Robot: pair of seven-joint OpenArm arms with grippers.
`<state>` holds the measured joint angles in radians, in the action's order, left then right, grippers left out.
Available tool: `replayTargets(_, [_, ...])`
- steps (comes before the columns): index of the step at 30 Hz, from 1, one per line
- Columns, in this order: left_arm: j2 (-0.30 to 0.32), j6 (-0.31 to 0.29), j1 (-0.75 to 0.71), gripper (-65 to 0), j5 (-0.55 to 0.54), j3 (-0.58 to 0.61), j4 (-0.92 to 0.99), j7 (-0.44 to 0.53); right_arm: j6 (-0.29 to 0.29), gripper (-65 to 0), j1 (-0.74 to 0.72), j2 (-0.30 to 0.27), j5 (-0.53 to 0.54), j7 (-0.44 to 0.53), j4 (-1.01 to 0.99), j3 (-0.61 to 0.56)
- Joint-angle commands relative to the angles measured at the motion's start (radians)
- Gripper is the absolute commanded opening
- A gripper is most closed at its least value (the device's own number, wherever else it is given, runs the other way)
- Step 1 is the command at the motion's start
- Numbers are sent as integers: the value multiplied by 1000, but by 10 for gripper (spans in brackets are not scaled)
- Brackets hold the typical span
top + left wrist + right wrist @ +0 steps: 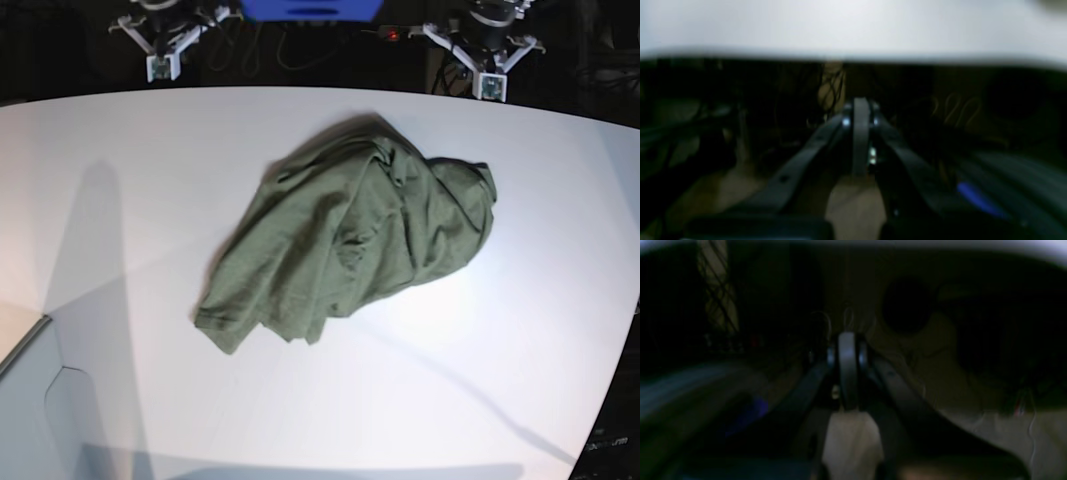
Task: Layout the t-shirt on the table in an organized manner, then fold the t-shirt properly
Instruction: 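Lower both grippers toward opposite edges of the crumpled green shirt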
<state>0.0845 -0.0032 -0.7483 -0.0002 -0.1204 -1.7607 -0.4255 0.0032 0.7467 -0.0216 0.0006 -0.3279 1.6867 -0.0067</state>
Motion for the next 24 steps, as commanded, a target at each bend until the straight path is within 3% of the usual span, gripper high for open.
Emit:
replayTargets(1, [1, -2, -14, -650, 1, 0, -46, 17, 2, -650, 12, -5, 2, 14, 56, 1])
replayTargets(10, [1, -8, 60, -650, -1, -20, -155, 26, 2, -650, -43, -1, 2, 2, 290, -2])
replayTargets(14, [-10, -162, 129, -650, -16, -52, -150, 26, 2, -650, -115, -18, 2, 2, 289, -43])
replayTargets(17, [-33, -266, 174, -650, -93, -112, -150, 18, 2, -648, -177, -24, 2, -50, 292, -98])
replayTargets(19, [-47, -288, 200, -650, -126, -167, -149, 17, 2, -633, -224, -30, 2, -113, 293, -132])
replayTargets(24, [-56, -292, 238, -628, -149, -250, -129, 17, 2, -523, -319, -30, 2, -231, 293, -229])
